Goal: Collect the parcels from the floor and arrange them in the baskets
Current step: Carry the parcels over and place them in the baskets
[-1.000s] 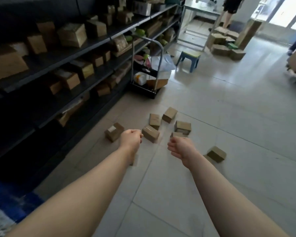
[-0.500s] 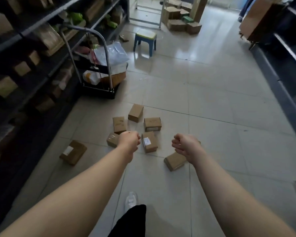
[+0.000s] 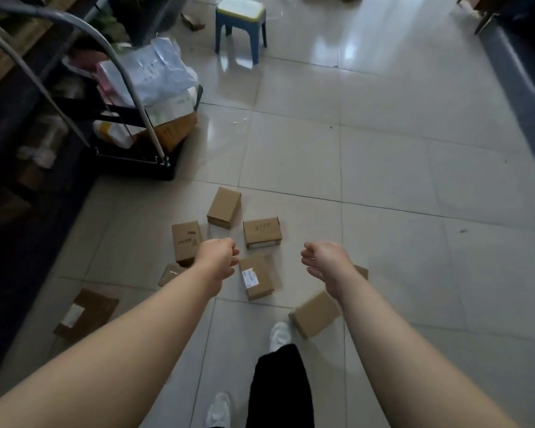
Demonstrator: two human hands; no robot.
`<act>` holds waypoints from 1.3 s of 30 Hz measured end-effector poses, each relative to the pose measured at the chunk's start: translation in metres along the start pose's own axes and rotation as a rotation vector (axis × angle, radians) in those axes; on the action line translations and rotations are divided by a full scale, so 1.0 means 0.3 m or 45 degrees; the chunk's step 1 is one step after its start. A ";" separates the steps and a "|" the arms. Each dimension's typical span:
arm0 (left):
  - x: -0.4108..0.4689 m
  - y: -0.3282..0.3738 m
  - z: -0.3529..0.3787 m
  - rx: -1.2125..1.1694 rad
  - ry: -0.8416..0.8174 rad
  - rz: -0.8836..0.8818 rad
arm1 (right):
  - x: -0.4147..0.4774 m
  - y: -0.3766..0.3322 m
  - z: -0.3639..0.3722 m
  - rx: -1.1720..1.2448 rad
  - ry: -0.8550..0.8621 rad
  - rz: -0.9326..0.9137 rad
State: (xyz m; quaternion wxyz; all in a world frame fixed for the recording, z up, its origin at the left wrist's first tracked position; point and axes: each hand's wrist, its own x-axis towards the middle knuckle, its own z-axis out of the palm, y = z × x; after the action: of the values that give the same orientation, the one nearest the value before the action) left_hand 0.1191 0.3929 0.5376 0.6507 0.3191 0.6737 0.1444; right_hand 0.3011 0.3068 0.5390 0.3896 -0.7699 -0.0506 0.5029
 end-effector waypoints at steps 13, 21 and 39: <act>1.028 -0.037 0.368 -0.040 0.051 -0.190 | 1.094 0.073 0.185 -0.231 -0.020 0.053; 1.652 -0.285 0.442 0.199 0.132 -0.235 | 1.604 0.312 0.352 -0.331 -0.006 0.074; 2.006 -0.494 0.481 0.204 -0.058 -0.260 | 1.982 0.561 0.506 -0.342 -0.059 0.082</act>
State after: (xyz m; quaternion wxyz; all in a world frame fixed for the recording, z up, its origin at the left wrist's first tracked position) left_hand 0.2534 0.6209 -0.0410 0.6496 0.3031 0.6971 0.0157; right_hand 0.4155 0.5532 -0.0365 0.2655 -0.8044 -0.1018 0.5216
